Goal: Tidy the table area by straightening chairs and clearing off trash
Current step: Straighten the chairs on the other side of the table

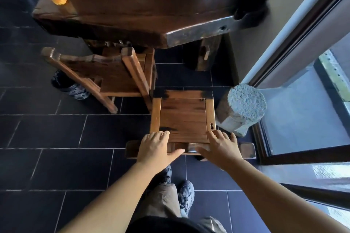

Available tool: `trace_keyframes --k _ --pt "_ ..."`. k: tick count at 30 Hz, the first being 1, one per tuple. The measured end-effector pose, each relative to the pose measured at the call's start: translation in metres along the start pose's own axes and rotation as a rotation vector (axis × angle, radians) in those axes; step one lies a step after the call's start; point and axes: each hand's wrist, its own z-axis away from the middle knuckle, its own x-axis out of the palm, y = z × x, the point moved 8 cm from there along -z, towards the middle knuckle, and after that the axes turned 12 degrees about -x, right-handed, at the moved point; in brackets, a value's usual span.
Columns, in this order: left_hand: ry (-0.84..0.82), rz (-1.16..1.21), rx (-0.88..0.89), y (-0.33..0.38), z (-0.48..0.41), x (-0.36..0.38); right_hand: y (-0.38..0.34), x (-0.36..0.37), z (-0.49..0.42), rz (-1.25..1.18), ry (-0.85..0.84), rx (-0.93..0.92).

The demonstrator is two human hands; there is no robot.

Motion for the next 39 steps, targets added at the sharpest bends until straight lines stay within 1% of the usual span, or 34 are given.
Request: trace_keyframes --k 4,7,9,12,17,24,26,31,39 --pt "-0.019 -0.005 0.052 0.004 -0.002 0.012 -0.001 0.006 0.003 -0.028 0.027 0.011" --pt "-0.059 -0.009 0.015 0.004 -0.001 0.024 0.001 0.02 0.004 -0.066 0.066 0.007" --pt "-0.08 -0.028 -0.037 0.002 0.001 0.034 0.001 0.029 0.004 -0.044 0.088 -0.012" --pt "-0.058 -0.038 -0.103 -0.003 0.001 0.042 0.003 0.03 0.003 0.025 0.164 -0.021" --pt "-0.01 -0.05 -0.121 -0.003 -0.001 0.047 0.003 0.031 0.001 0.078 0.216 -0.013" --pt "0.028 -0.054 -0.124 -0.003 -0.016 0.045 0.008 0.024 -0.013 0.084 0.276 -0.019" --pt "0.023 -0.045 -0.134 -0.001 -0.024 0.043 0.012 0.02 -0.02 0.07 0.282 -0.023" --pt "-0.013 -0.015 -0.162 0.001 -0.041 0.04 0.023 0.014 -0.039 0.044 0.236 -0.013" --pt "0.012 0.006 -0.177 0.001 -0.061 0.038 0.031 0.006 -0.059 0.029 0.252 -0.019"
